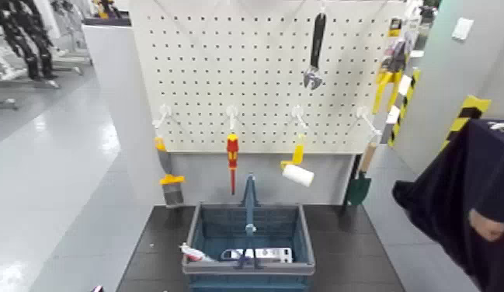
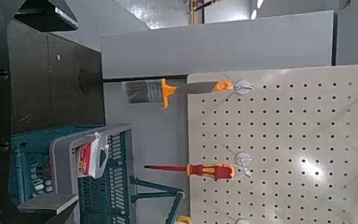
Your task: Put the red glue tube into the crate.
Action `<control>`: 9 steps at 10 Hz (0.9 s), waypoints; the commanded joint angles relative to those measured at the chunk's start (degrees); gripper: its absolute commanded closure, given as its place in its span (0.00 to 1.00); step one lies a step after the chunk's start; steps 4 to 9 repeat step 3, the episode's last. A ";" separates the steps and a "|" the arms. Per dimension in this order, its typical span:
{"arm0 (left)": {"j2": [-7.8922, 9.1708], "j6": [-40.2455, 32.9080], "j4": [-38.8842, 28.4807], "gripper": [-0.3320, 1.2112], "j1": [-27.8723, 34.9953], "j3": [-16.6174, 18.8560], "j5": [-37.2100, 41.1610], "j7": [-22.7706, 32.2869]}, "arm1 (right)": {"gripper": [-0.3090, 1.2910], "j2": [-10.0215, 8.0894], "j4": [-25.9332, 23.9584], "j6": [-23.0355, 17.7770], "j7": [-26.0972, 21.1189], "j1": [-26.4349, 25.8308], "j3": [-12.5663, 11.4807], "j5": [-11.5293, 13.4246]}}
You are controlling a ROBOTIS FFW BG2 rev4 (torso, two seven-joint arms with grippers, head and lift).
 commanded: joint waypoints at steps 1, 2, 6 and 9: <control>0.02 -0.09 0.00 0.23 0.00 0.00 -0.09 0.00 | 0.28 0.09 -0.80 1.23 -0.61 0.01 0.22 1.44; 0.02 -0.09 0.00 0.23 -0.09 -0.09 -0.09 0.00 | 0.27 0.09 -1.50 2.46 -0.70 0.19 0.13 2.06; 0.02 -0.09 0.00 0.23 -0.09 0.00 -0.09 -0.09 | 0.27 0.09 -1.59 2.63 -0.88 0.28 0.22 2.06; 0.02 -0.09 0.00 0.23 -0.09 0.00 -0.09 -0.09 | 0.27 0.09 -1.59 2.63 -0.88 0.28 0.22 2.06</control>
